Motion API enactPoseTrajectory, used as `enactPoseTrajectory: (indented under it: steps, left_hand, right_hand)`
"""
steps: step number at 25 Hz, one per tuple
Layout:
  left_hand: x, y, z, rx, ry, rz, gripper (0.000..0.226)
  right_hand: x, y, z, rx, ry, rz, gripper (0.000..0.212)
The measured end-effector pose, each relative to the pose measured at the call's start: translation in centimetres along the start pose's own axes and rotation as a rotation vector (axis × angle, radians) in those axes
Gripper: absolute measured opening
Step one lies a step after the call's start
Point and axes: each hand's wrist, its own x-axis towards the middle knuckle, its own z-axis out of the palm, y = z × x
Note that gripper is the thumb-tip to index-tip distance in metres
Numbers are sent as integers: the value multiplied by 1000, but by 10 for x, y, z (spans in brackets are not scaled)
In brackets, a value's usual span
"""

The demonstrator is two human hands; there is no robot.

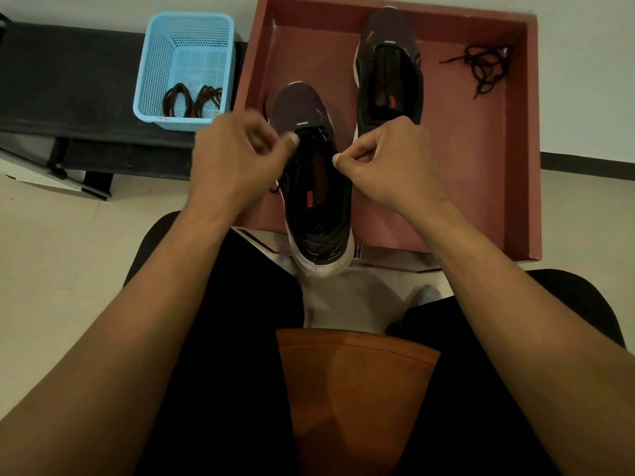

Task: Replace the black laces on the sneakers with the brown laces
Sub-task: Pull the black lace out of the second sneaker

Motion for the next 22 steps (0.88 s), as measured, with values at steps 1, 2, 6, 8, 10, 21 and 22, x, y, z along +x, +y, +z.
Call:
enactPoseTrajectory:
  steps: [1, 2, 6, 8, 10, 21, 22]
  left_hand:
    - [-7, 2, 2, 75, -53, 7, 35]
    - [-13, 4, 5, 129, -86, 1, 38]
    - [-17, 4, 3, 180, -70, -18, 25]
    - [-13, 1, 2, 160, -83, -22, 21]
    - [-12, 0, 2, 142, -107, -12, 18]
    - [-8, -8, 1, 100, -153, -21, 16]
    - [-8, -9, 0, 99, -152, -26, 16]
  right_hand:
    - [0, -1, 0, -3, 5, -5, 10]
    - [-1, -2, -1, -5, 7, -11, 10]
    - [-7, -8, 3, -53, 9, -57, 10]
    - [-11, -11, 5, -125, 51, -122, 13]
    - [-12, -16, 8, -256, 88, -231, 23]
    - [3, -13, 7, -219, 160, -282, 13]
    - [5, -10, 1, -199, 210, -257, 12]
